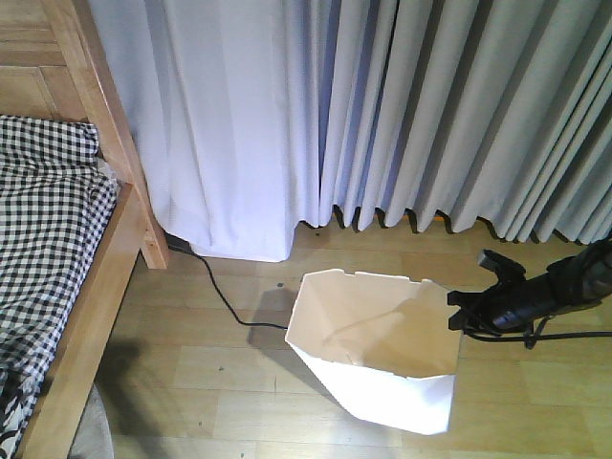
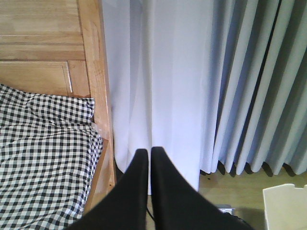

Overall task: Move trash bin to bedside with robot
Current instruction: 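Set the bin down beside the bed and open the right gripper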

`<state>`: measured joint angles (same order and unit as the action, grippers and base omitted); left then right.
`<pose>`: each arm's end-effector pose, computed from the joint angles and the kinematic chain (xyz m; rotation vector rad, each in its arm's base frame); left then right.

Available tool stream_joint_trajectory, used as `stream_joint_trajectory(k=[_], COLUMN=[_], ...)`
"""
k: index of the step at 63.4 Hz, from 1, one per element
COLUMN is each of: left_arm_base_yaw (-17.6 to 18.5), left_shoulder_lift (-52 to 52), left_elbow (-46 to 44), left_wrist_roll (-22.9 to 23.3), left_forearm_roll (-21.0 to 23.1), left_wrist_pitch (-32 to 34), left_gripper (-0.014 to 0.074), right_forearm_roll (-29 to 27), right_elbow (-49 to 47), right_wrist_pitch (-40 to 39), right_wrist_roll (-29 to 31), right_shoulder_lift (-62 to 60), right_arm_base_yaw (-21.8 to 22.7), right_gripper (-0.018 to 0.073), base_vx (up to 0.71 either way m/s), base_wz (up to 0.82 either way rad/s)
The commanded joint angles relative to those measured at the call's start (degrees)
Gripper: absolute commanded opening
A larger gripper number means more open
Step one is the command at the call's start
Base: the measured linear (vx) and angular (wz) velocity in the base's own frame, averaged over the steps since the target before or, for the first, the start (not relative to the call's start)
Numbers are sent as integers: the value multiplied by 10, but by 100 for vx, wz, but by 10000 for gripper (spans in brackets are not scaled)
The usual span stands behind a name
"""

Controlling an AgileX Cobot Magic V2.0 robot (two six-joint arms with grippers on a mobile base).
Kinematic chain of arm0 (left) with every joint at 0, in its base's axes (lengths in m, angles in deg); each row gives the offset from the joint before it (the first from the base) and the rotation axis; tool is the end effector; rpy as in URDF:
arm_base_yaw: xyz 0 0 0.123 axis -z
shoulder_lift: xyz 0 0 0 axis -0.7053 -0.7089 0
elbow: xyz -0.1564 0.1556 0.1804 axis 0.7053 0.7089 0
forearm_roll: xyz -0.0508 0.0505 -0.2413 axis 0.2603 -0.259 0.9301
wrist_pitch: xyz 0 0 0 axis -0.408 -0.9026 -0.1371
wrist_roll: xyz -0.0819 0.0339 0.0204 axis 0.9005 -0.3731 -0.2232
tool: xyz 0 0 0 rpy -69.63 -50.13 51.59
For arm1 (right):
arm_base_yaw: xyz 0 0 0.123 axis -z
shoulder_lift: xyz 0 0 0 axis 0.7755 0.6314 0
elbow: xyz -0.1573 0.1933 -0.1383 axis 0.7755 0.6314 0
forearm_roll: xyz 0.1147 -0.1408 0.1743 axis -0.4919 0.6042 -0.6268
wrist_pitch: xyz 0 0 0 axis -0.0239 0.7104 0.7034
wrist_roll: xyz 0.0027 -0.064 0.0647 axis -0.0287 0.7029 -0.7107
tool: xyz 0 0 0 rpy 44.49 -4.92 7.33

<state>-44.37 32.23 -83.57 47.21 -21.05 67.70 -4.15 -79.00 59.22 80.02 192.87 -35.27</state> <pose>0.0549 -0.0009 0.1811 -0.0190 1.7619 -0.0340 0.3616 -0.0548 -0.1138 0.1944 2.9060 0.7267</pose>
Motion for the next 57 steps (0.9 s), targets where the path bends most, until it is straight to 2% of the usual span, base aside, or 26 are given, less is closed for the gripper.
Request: stream_joint_trajectory(k=[1, 12, 20, 34, 43, 57], left_arm_base_yaw=[3, 3, 3, 3, 3, 3], left_shoulder_lift=[8, 8, 8, 8, 8, 8], left_elbow=[11, 11, 11, 11, 11, 11], left_wrist_roll=[3, 3, 3, 3, 3, 3], left_forearm_roll=[2, 2, 2, 2, 2, 2], left_wrist_pitch=[40, 40, 40, 40, 40, 40], left_gripper=[-6, -6, -6, -6, -6, -6], right_forearm_roll=[5, 50, 79, 91, 106, 170], right_elbow=[-39, -118, -185, -284, -330, -375], right_wrist_pitch=[114, 138, 168, 173, 177, 167], right_wrist_roll=[-5, -30, -71, -105, -130, -174], right_shoulder_lift=[-18, 44, 95, 174, 210, 230], right_arm_base_yaw=[2, 2, 2, 2, 2, 2], right_gripper=[8, 11, 15, 21, 27, 50], base_vx=[0, 0, 0, 0, 0, 0], base_wz=[0, 0, 0, 0, 0, 0])
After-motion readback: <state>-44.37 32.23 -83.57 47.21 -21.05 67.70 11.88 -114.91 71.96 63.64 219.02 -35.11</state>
